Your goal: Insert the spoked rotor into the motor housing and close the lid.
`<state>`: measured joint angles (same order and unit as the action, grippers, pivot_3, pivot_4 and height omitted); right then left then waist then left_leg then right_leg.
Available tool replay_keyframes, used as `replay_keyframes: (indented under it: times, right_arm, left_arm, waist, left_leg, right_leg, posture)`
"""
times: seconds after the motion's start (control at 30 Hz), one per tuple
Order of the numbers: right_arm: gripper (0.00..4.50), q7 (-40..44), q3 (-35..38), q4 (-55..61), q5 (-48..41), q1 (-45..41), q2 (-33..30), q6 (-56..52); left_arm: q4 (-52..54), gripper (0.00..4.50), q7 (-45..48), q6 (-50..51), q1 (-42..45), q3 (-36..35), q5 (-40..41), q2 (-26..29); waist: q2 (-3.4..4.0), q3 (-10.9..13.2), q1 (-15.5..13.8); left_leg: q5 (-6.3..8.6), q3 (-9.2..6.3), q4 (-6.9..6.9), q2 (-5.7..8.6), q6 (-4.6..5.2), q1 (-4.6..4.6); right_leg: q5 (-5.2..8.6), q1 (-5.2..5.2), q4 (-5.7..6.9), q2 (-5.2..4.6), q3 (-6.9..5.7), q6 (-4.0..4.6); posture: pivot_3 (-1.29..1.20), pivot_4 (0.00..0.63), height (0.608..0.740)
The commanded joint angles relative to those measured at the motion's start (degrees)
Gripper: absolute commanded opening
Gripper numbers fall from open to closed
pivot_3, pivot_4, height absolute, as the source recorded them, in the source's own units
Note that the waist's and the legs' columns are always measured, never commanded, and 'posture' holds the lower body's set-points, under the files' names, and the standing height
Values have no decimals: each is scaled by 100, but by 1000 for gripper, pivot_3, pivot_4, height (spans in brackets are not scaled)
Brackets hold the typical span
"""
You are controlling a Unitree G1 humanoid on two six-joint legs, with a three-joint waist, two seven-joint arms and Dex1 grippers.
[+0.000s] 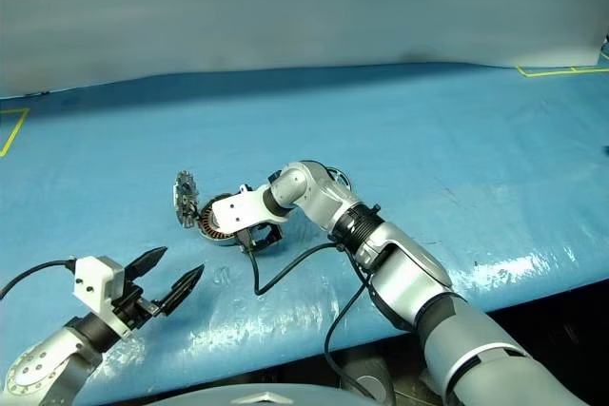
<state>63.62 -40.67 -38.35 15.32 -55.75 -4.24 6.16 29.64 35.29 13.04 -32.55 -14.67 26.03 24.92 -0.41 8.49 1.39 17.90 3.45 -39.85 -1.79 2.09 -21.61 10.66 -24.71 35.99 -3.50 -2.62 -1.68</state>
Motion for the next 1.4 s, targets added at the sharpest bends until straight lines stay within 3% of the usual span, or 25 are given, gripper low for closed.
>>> replay_keyframes:
  times: [0.03,0.13,0.4,0.67,0.97,1.13,1.4]
  right_arm:
    - [4492,-37,20,21,163,-79,21,258]
    - [4492,-166,-67,-56,442,-72,-42,464]
    - [2011,-291,-304,-194,993,-16,-150,808]
    - [2011,435,-146,656,760,288,-350,155]
    - [2011,757,421,3446,1060,1140,-1079,-3434]
    - [2011,1037,149,4270,1268,1300,-1499,-4991]
    - [2011,1178,-662,4894,689,1489,-1333,-7458]
  left_arm:
    - [66,4500,16,-66,114,132,-81,14]
    - [12,4500,4,-60,246,194,-99,16]
    - [-144,4500,15,-46,483,271,-136,8]
    - [-280,4500,12,-55,623,442,-184,-4]
    - [-472,4500,37,-72,855,740,-282,-41]
    - [-647,4500,102,-42,1046,894,-309,-9]
    - [-898,4500,183,-19,1431,1051,-365,10]
  waist:
    - [1,0,0]
    - [1,1,4]
    - [3,-2,5]
    - [4,-3,-20]
    - [5,-3,-94]
    - [7,-4,-84]
    - [9,-32,-63]
  left_leg:
    - [0,-1,0,0,-1,0]
    - [-1,0,0,1,-1,0]
    - [-3,-1,0,2,-5,5]
    - [-2,-3,0,-22,-3,8]
    - [0,-6,-1,-22,0,2]
    - [7,-11,-2,-16,13,2]
    - [6,-36,1,7,9,3]
  right_leg:
    - [0,0,1,0,0,0]
    - [0,0,1,0,0,0]
    - [0,4,4,0,0,0]
    - [0,8,3,-2,0,0]
    - [0,8,-1,-6,-8,0]
    - [-1,8,1,-9,-13,0]
    - [8,12,7,-3,-35,17]
  posture:
    - [0,150,740]
    - [0,150,740]
    - [0,150,740]
    - [0,150,740]
    - [0,150,740]
    - [0,150,740]
    - [0,150,740]
